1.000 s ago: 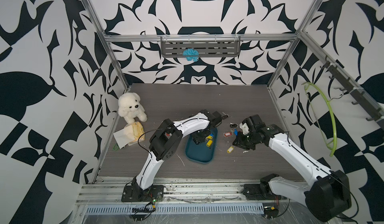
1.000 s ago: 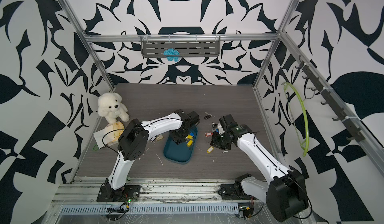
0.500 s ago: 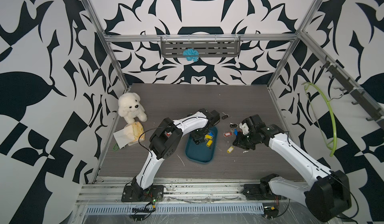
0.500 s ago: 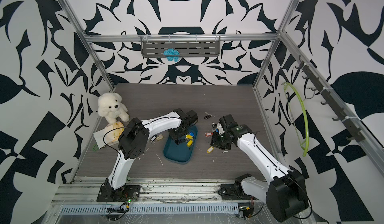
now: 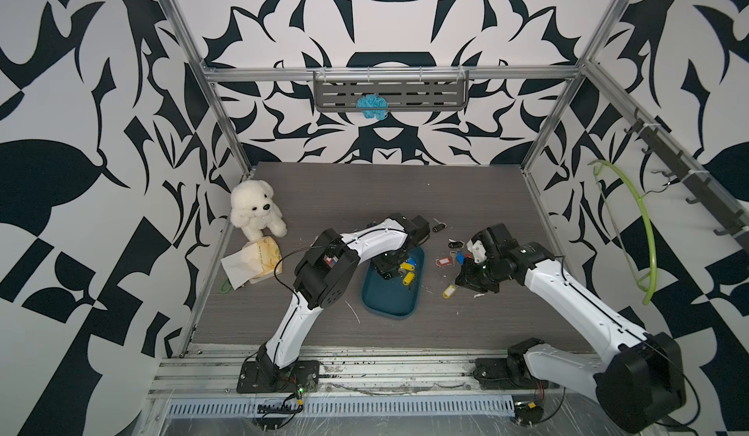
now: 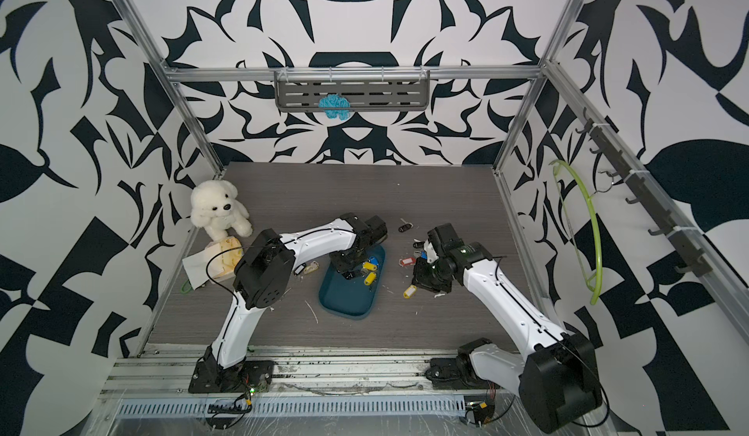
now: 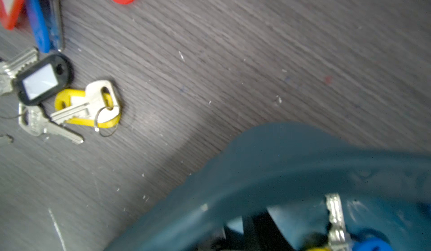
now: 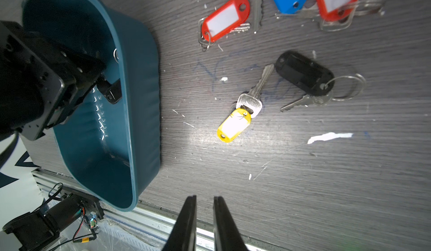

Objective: Take the keys out of the storage box
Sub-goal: Pick up the key from the storage box.

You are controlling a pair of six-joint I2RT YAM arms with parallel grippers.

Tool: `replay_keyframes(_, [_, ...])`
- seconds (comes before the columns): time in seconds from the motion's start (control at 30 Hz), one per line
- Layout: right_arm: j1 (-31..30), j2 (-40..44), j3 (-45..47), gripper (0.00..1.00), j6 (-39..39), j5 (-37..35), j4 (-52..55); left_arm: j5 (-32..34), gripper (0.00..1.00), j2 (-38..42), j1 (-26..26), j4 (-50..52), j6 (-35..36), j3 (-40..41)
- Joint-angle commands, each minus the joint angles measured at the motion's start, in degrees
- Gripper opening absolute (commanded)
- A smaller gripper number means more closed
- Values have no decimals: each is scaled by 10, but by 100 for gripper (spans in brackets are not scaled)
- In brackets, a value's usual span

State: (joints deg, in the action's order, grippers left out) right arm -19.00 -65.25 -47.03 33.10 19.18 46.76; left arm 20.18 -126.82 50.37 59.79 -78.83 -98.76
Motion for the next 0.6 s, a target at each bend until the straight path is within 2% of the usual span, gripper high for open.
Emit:
replay_keyframes(0.0, [-2,12,-5,19,-9,-9,14,-16,32,-18,-2,-7,7,6])
replay_keyframes(0.2, [-2,10,-5,19,-8,-12,14,-6,19,-2,-1,-14,14,19])
replay_keyframes(0.33, [-3,11,-5,19,-8,-14,17,-6,1,3,0,-21,22,25])
replay_keyframes(0.47, [-2,14,-4,18,-9,-19,21,23,0,13,15,-9,47,1])
replay_keyframes(0.57, [-2,16,-5,18,-7,-20,23,67,0,13,38,26,90,-58])
